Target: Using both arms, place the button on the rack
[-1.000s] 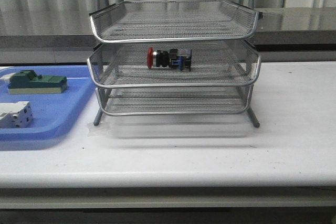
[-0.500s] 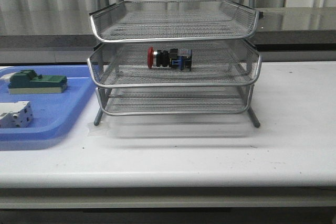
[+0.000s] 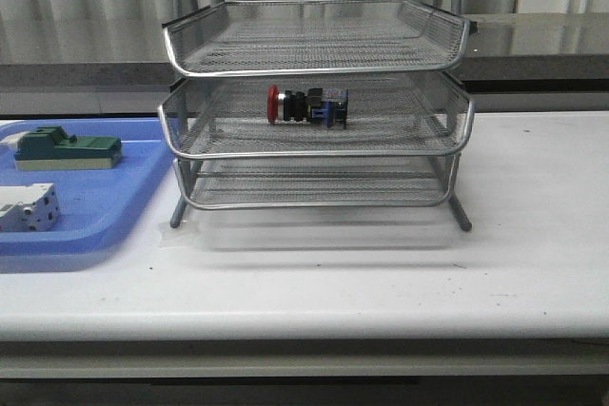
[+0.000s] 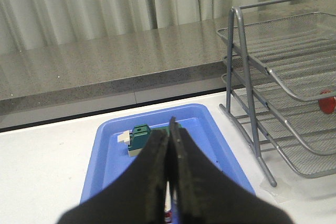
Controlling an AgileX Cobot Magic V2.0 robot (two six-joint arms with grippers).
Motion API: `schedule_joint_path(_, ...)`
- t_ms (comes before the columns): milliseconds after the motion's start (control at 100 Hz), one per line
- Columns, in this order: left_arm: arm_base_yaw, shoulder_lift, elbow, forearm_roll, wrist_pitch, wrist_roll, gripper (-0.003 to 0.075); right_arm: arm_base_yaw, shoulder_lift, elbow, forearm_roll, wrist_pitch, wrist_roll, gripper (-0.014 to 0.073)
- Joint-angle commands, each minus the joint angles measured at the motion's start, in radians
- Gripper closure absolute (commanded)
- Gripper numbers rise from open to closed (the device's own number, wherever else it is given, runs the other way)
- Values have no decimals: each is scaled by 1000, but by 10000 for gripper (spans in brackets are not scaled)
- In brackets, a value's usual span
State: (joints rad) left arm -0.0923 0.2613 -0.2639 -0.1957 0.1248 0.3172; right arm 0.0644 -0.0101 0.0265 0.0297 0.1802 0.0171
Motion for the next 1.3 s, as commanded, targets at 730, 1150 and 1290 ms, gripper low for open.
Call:
schedule_joint_path(730, 3, -4, -24, 89, -85, -119, 740, -7, -21, -14, -6, -88, 1, 654)
schedule_joint_path(1150, 3, -212, 168, 232, -89, -297, 740, -7, -21, -14, -6, -88, 1, 654)
schedule_joint_path(1290, 3, -290, 243, 232, -93, -317, 740, -7, -21, -14, -6, -88, 1, 654)
